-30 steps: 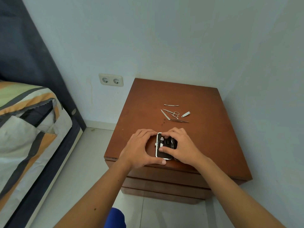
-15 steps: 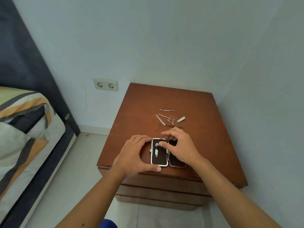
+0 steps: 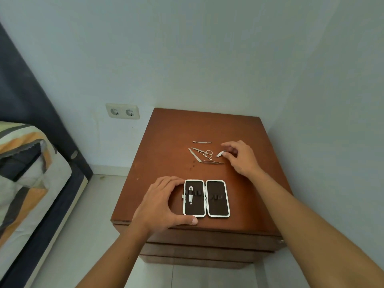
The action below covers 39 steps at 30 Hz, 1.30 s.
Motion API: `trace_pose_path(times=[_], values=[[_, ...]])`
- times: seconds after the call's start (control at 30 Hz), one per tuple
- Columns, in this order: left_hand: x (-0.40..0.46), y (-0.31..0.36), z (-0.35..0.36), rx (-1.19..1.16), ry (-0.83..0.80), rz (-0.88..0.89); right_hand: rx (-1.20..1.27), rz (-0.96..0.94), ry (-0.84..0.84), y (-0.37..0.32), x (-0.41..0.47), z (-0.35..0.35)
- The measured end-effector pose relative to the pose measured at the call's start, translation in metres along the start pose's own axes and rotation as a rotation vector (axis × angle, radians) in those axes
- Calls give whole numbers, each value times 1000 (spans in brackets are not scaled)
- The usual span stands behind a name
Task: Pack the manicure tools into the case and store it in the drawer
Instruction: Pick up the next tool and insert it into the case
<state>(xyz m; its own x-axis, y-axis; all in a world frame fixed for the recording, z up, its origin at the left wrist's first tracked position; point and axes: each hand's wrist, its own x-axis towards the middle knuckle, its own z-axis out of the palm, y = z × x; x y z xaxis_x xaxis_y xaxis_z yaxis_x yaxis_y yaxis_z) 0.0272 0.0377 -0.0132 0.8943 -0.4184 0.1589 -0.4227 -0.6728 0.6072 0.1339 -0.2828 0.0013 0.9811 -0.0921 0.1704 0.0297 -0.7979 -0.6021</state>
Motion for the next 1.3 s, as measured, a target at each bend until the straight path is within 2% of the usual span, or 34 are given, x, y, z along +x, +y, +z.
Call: trace_pose_path(times=[0.27,0.37,0.57,0.67,1.0,1.3], values=[[0,2,0,-2,0,-12,-30,2,-11,-5,-8,-8],[0,1,0,-6,-2,-21,152,48,-13,-14,-21,-22],[-1,3,0,-6,6,-10,592,92,-167,-31,-50,-34],[-1,4,0,-3,1,-17,706,138,-227,-35,-61,-29],[0,3,0,-1,8,-14,689,85,-325,-51,-73,-19],[1,0,3,8,26,9,563,81,-517,-54,-69,-12]])
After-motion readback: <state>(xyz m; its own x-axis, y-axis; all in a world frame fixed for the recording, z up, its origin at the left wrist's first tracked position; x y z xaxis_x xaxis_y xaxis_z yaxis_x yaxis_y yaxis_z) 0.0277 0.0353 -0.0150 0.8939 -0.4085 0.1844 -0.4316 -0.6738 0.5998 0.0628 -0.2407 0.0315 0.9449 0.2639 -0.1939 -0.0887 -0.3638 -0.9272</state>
